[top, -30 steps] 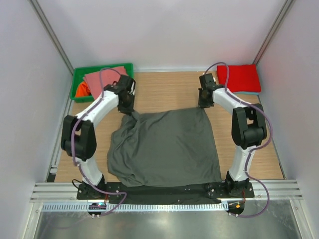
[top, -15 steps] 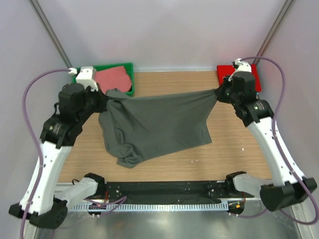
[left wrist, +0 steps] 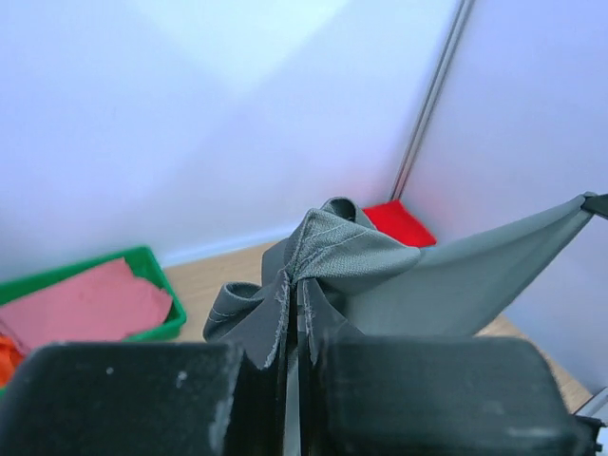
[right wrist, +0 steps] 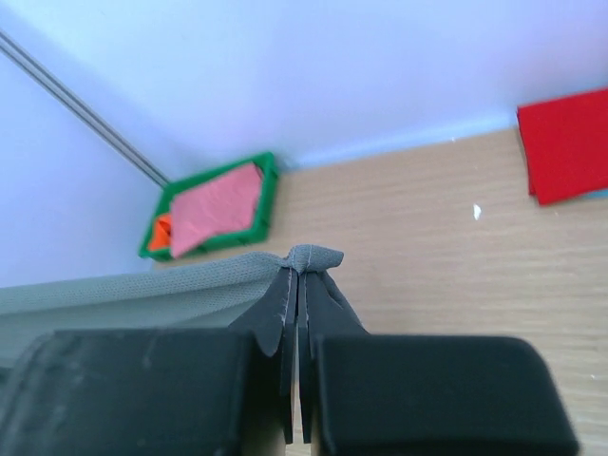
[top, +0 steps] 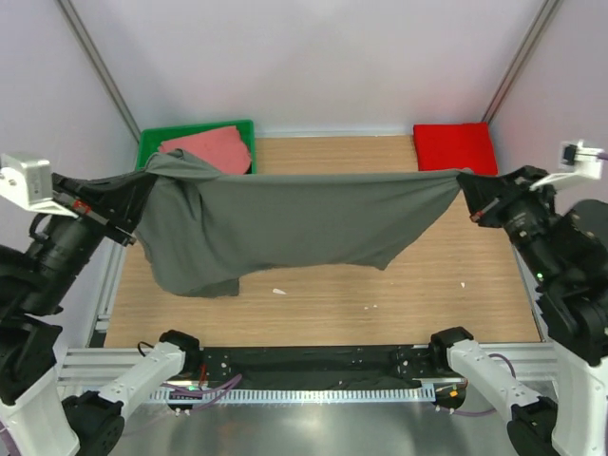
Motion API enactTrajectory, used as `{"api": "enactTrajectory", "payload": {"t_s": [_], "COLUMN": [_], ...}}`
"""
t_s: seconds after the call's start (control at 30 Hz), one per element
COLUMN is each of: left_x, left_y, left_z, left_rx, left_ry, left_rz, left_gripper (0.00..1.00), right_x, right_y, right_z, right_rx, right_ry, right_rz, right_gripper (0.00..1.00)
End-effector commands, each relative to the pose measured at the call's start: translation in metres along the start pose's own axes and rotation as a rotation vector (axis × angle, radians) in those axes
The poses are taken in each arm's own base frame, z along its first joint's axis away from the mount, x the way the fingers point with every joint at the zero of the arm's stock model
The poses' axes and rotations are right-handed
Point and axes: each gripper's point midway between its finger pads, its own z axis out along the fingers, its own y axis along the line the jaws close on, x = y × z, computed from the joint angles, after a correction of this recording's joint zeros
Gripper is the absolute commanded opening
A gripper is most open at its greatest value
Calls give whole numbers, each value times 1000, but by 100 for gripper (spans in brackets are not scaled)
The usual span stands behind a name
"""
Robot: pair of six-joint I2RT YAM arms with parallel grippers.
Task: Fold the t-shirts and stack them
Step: Flatten the tshirt out
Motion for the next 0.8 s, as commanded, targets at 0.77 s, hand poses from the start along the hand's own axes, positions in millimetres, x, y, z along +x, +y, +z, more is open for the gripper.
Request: {"api": "enactTrajectory", "payload": {"t_s": [0.77], "left_x": [335], "left_y": [207], "left_z": [318], "left_rx": [-374], "left_ry": [749], "left_rz": [129], "left_gripper": [6], "right_x": [190], "right_y": [-217], "right_z": [308], "right_rx": [633], "right_ry": [499], "right_rz": [-176], "right_gripper": [26]}}
